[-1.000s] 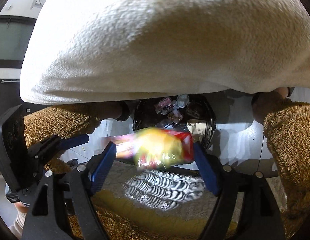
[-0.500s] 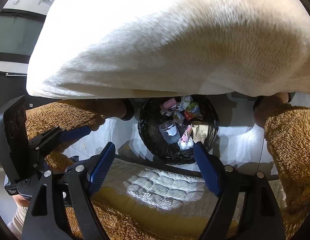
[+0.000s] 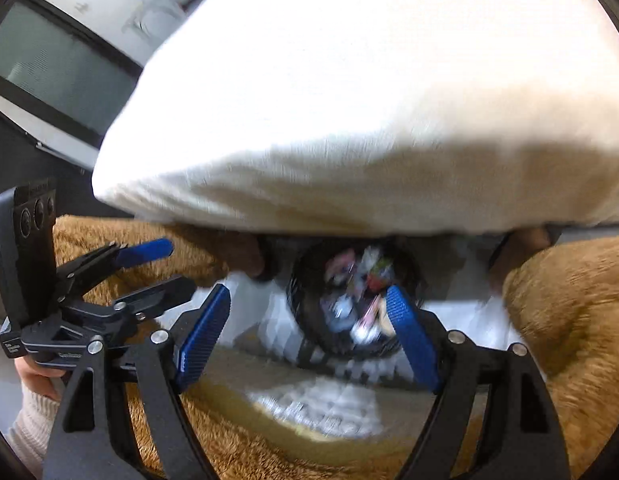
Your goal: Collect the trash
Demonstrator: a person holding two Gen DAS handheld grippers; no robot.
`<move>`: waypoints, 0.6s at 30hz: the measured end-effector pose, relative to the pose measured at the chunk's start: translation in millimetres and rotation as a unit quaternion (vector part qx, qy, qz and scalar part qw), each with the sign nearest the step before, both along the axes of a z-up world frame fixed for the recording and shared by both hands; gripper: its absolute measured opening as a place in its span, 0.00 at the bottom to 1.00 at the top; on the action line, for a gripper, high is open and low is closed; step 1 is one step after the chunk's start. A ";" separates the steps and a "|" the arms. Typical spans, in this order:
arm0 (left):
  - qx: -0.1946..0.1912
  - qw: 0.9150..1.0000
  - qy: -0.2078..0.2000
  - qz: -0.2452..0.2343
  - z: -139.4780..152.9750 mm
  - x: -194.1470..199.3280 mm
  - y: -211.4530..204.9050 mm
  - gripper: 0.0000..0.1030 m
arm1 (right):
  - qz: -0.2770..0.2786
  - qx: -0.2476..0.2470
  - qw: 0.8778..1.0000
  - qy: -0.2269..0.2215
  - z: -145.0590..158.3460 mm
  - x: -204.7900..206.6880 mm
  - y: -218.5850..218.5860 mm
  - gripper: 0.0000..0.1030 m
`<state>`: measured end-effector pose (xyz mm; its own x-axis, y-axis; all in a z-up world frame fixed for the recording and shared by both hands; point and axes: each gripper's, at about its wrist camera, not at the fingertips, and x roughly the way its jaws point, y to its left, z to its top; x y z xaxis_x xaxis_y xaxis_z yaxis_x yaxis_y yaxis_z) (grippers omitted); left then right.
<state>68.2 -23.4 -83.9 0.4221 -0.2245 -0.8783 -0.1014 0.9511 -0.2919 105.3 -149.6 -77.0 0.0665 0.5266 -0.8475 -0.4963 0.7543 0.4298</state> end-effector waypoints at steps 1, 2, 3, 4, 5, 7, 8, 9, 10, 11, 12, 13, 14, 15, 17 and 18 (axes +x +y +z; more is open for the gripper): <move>0.001 1.000 -0.013 0.004 6.9 -2.4 1.9 0.78 | 0.000 0.003 1.000 -0.023 10.4 -2.6 -2.2 0.77; 0.003 1.000 -0.026 0.009 13.9 -4.6 4.8 0.78 | 0.001 0.009 0.999 -0.040 19.4 -3.7 -4.5 0.77; 0.005 0.999 -0.040 0.015 21.1 -6.7 8.3 0.78 | 0.003 0.015 0.998 -0.058 28.3 -5.9 -6.6 0.77; 0.006 0.999 -0.051 0.019 27.4 -8.3 10.7 0.78 | 0.007 0.020 0.997 -0.078 37.6 -7.0 -8.4 0.77; 0.007 0.998 -0.062 0.022 34.6 -8.4 13.7 0.78 | 0.010 0.022 0.995 -0.099 46.7 -8.0 -10.1 0.77; 0.013 0.996 -0.083 0.028 48.8 -8.5 17.9 0.78 | 0.016 0.029 0.990 -0.138 61.6 -10.1 -12.7 0.77; 0.019 0.995 -0.095 0.030 56.1 -8.4 19.9 0.78 | 0.020 0.032 0.987 -0.153 68.6 -9.7 -14.3 0.77; 0.024 0.994 -0.104 0.031 62.9 -7.9 21.4 0.78 | 0.021 0.035 0.985 -0.167 74.9 -8.6 -15.8 0.77; 0.028 0.992 -0.115 0.032 69.7 -7.3 23.1 0.78 | 0.022 0.038 0.983 -0.176 79.1 -7.4 -18.1 0.77; 0.030 0.991 -0.127 0.032 77.2 -6.7 25.2 0.78 | 0.025 0.040 0.981 -0.190 85.1 -5.0 -18.9 0.77; 0.031 0.989 -0.139 0.032 84.6 -5.9 27.4 0.78 | 0.028 0.040 0.979 -0.198 88.3 -3.5 -18.9 0.77; 0.035 0.988 -0.147 0.033 90.3 -4.9 29.9 0.78 | 0.030 0.041 0.977 -0.209 92.5 -1.5 -19.3 0.77; 0.040 0.986 -0.156 0.034 95.7 -4.1 31.4 0.78 | 0.031 0.045 0.973 -0.223 97.2 0.6 -20.2 0.77; 0.046 0.985 -0.163 0.033 100.5 -2.8 32.5 0.78 | 0.031 0.049 0.970 -0.236 101.6 3.0 -20.8 0.77; 0.055 0.983 -0.172 0.031 110.4 0.1 36.1 0.78 | 0.026 0.054 0.965 -0.254 109.0 7.5 -21.9 0.77; 0.059 0.982 -0.177 0.030 114.0 1.7 37.2 0.78 | 0.022 0.056 0.963 -0.261 114.1 11.4 -23.8 0.77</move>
<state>69.9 13.8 30.1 0.7155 -0.0958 -0.6920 -0.0706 0.9756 -0.2080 116.6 -173.4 37.1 0.4441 0.6254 -0.6417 -0.6978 0.6906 0.1902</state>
